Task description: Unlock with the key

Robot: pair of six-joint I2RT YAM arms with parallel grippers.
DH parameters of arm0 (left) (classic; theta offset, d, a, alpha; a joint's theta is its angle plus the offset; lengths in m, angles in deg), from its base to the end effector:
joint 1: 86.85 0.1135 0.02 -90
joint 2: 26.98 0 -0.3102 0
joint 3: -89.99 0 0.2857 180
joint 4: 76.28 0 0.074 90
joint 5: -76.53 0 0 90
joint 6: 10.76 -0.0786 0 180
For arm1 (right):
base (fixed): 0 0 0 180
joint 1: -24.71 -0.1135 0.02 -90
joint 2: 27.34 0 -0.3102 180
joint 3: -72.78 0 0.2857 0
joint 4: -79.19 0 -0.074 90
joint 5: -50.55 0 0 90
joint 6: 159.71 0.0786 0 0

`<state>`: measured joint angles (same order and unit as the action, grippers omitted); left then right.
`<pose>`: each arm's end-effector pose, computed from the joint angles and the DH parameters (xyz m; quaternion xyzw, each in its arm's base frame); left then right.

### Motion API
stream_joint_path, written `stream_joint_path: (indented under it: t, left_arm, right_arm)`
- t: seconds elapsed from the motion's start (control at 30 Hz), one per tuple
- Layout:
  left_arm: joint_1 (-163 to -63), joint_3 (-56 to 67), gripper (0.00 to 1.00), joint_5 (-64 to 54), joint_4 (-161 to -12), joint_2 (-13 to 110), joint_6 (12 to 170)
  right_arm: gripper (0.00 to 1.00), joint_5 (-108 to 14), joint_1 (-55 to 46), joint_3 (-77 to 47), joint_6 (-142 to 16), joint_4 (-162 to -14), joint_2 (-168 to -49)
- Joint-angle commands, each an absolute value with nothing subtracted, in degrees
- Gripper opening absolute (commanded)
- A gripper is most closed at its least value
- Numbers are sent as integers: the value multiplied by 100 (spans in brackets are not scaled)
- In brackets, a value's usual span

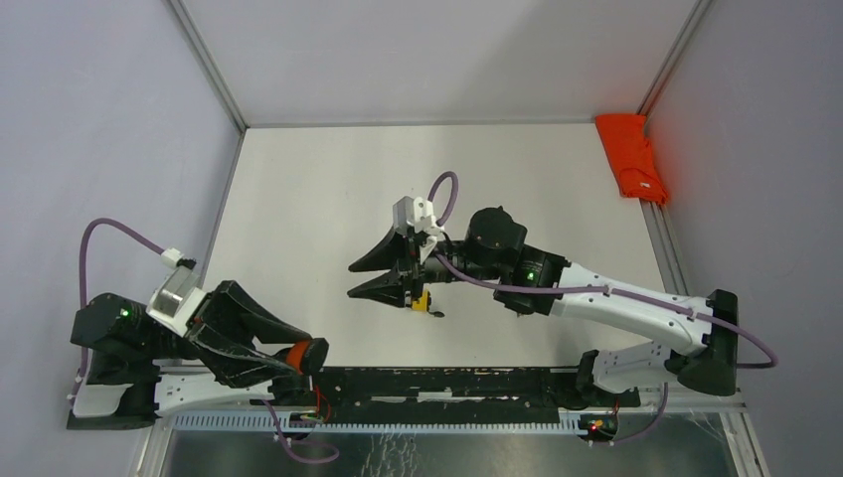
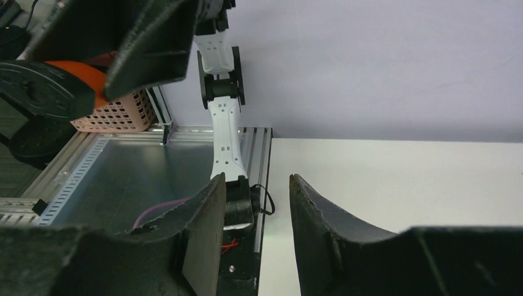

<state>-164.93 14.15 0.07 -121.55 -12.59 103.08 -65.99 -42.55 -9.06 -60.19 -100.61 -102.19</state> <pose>-0.0179 -0.0043 0.4835 0.3558 0.4878 -0.6613 0.4451 0.1090 0.3510 0.4648 -0.4623 0.4831 0.5714 0.4758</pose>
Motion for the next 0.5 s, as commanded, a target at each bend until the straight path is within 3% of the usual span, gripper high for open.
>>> stream_joint_path:
  t: [0.0,0.47]
  left_arm:
    - [-16493,1395,2,-76,-11811,-1387,10043]
    - [-16497,1365,2,-73,-11967,-1484,10013]
  right_arm:
    - [47,-6043,-4564,-1431,-6425,-9701,-10220]
    - [46,-4987,-5893,-2478,-7167,-8877,-10554]
